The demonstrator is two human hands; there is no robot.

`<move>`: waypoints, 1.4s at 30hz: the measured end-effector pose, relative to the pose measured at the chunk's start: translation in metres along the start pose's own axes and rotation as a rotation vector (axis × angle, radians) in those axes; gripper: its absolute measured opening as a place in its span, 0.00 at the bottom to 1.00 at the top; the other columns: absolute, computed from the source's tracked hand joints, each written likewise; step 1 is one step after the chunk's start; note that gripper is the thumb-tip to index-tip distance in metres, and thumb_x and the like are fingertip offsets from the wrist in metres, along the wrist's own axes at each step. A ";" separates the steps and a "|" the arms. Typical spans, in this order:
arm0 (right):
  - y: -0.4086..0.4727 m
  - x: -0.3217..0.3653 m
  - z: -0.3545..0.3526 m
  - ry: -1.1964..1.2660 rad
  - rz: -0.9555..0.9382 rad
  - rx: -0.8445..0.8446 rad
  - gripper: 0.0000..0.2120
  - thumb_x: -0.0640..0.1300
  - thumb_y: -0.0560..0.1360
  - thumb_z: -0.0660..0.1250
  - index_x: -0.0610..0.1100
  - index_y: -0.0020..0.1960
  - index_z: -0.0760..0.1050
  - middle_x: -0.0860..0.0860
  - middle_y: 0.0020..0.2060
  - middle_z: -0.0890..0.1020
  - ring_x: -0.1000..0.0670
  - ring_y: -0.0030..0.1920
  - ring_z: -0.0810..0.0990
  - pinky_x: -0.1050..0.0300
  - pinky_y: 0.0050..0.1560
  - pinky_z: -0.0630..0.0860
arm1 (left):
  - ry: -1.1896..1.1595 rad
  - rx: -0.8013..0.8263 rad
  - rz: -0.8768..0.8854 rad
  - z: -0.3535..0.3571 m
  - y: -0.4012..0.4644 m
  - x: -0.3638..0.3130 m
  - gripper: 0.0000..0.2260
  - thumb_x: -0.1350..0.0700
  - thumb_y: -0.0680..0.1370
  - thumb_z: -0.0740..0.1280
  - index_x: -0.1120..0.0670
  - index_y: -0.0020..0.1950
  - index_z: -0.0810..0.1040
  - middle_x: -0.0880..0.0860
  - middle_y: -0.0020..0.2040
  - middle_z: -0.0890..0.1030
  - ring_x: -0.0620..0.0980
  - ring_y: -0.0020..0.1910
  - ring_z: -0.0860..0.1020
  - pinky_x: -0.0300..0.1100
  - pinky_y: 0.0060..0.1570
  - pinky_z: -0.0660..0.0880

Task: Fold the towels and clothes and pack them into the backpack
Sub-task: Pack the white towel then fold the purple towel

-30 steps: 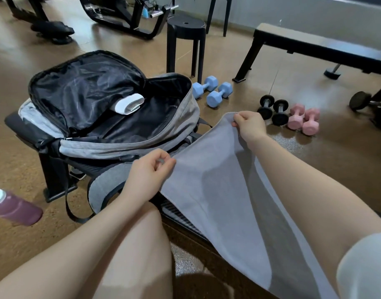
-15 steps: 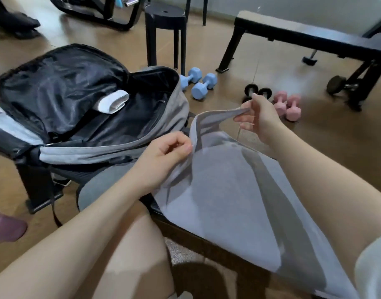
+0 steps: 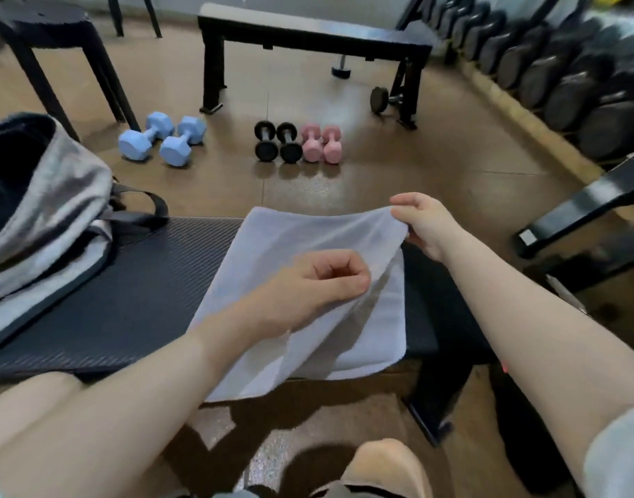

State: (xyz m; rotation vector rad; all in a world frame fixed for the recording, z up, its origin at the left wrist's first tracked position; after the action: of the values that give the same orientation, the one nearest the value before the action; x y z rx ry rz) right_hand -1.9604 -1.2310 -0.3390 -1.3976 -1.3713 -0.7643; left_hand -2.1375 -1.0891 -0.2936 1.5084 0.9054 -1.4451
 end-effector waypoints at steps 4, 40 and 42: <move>0.004 -0.039 -0.023 -0.103 0.070 -0.026 0.12 0.35 0.75 0.64 0.38 0.58 0.74 0.44 0.40 0.76 0.50 0.36 0.73 0.60 0.35 0.73 | 0.046 0.085 -0.078 0.032 0.014 0.022 0.08 0.58 0.74 0.63 0.50 0.36 0.74 0.45 0.31 0.71 0.40 0.32 0.68 0.29 0.36 0.66; 0.103 -0.012 -0.004 -0.585 -0.094 -0.195 0.16 0.41 0.78 0.62 0.43 0.66 0.70 0.44 0.59 0.75 0.45 0.57 0.74 0.54 0.55 0.69 | 1.072 -0.646 -0.353 -0.234 0.101 0.091 0.18 0.58 0.79 0.59 0.59 0.69 0.65 0.58 0.68 0.66 0.59 0.59 0.71 0.48 0.52 0.69; 0.096 -0.021 0.000 -0.622 -0.069 -0.216 0.19 0.40 0.78 0.62 0.42 0.68 0.67 0.42 0.66 0.69 0.43 0.62 0.72 0.55 0.60 0.68 | 1.078 -0.601 -0.407 -0.225 0.094 0.103 0.24 0.57 0.79 0.60 0.57 0.74 0.58 0.55 0.75 0.57 0.58 0.68 0.66 0.52 0.62 0.67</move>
State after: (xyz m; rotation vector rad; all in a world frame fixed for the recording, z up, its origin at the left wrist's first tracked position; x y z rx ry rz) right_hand -1.8707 -1.2256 -0.3793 -1.8643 -1.8569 -0.5489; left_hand -1.9558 -0.9234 -0.3915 1.6179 2.1482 -0.3757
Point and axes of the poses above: each hand's wrist, its own y-axis towards the middle knuckle, its own z-axis out of the palm, x = y × z, the point moved 8 cm from there along y, towards the middle knuckle
